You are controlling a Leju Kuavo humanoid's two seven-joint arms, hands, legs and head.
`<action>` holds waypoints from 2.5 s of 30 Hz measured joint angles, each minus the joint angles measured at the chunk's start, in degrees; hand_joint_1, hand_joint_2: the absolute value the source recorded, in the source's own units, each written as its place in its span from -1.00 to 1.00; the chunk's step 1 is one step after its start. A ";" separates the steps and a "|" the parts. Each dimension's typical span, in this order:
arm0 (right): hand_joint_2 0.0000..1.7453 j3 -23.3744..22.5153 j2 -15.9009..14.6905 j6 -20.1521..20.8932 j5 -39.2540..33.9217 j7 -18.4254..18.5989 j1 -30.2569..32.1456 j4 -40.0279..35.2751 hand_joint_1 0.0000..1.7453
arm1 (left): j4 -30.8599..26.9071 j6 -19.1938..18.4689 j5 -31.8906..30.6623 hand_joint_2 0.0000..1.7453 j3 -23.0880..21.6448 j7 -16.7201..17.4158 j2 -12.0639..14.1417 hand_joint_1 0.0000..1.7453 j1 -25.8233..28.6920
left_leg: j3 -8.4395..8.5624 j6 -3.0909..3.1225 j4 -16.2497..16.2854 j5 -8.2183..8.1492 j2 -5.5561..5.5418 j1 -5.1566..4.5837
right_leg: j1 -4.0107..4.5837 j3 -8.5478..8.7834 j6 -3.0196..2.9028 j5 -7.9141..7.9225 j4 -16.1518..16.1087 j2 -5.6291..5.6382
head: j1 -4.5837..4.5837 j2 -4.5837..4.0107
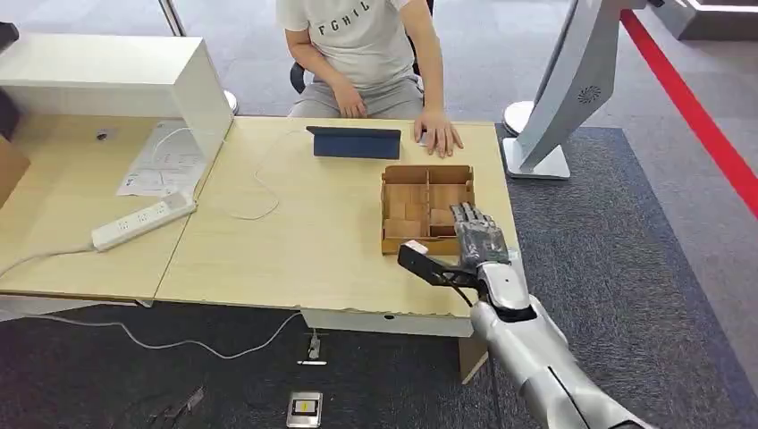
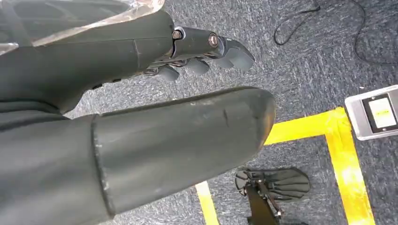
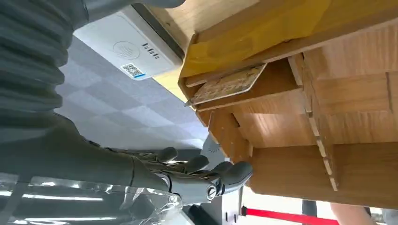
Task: Pass the card to the sensor for recognition and then transmit it.
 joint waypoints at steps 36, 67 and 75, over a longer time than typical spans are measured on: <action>1.00 0.15 -0.96 -2.60 1.33 -0.31 -1.25 3.39 -1.00 | 0.00 -1.05 -1.60 -1.00 -1.51 -0.04 0.37 -1.00 -0.83 | -0.01 0.00 0.00 0.00 0.00 0.00 | 0.00 -0.01 0.00 0.00 0.01 0.00 | 0.00 0.02; 1.00 0.57 0.26 -2.60 3.67 0.44 -2.33 5.29 -1.00 | 0.00 -0.96 -2.62 -1.00 -2.25 -0.15 0.35 -1.00 -1.96 | 0.00 0.00 0.00 0.00 0.01 0.00 | 0.00 -0.01 0.00 0.00 0.01 0.00 | 0.00 0.02; 1.00 0.63 0.39 -2.41 4.07 0.44 -2.28 5.57 -1.00 | 0.00 -0.96 -2.60 -1.00 -2.51 -0.15 0.37 -1.00 -1.95 | -0.01 0.00 0.00 0.00 0.01 0.00 | 0.00 -0.02 0.00 0.00 0.01 0.00 | 0.00 0.00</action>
